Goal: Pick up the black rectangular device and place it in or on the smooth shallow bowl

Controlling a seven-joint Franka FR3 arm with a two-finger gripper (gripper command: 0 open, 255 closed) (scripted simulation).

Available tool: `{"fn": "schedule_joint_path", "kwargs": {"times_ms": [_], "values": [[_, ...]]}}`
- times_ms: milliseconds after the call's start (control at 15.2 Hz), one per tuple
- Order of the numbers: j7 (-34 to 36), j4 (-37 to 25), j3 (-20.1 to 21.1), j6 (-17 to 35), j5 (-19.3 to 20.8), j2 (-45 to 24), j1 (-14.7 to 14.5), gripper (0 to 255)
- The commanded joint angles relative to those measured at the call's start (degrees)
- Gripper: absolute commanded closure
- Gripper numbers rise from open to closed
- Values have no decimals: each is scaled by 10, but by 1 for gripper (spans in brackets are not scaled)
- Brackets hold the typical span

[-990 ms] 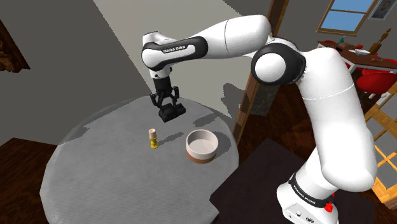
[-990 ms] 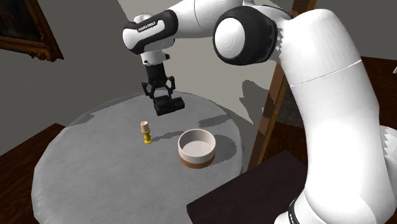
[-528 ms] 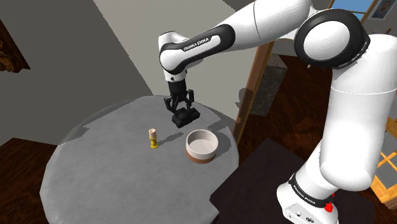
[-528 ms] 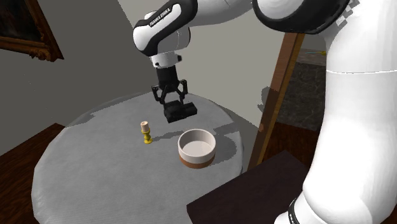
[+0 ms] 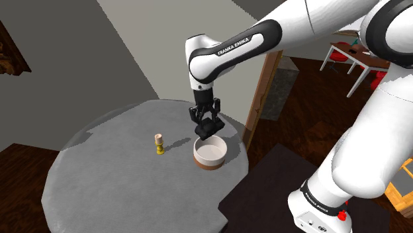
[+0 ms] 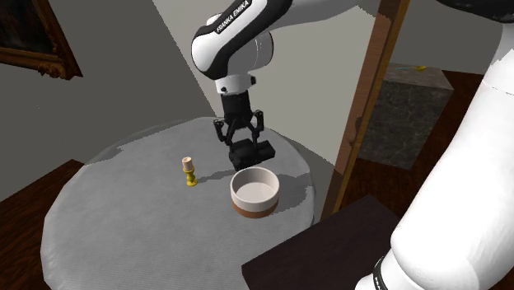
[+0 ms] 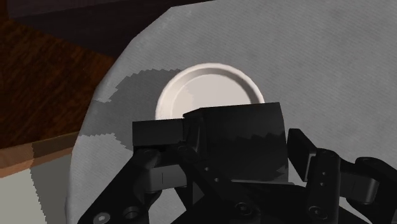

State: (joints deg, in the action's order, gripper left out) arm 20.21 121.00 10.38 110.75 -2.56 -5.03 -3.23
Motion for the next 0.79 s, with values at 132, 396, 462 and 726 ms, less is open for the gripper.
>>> {"fn": "schedule_joint_path", "kwargs": {"times_ms": [132,396,462,726], "values": [[-1,23,0,26,0,-4,0,255],[0,34,-1,55,3,-22,0,255],[0,37,-1,63,4,-26,-1,255],[1,46,-1,91,7,-46,-1,255]]}}
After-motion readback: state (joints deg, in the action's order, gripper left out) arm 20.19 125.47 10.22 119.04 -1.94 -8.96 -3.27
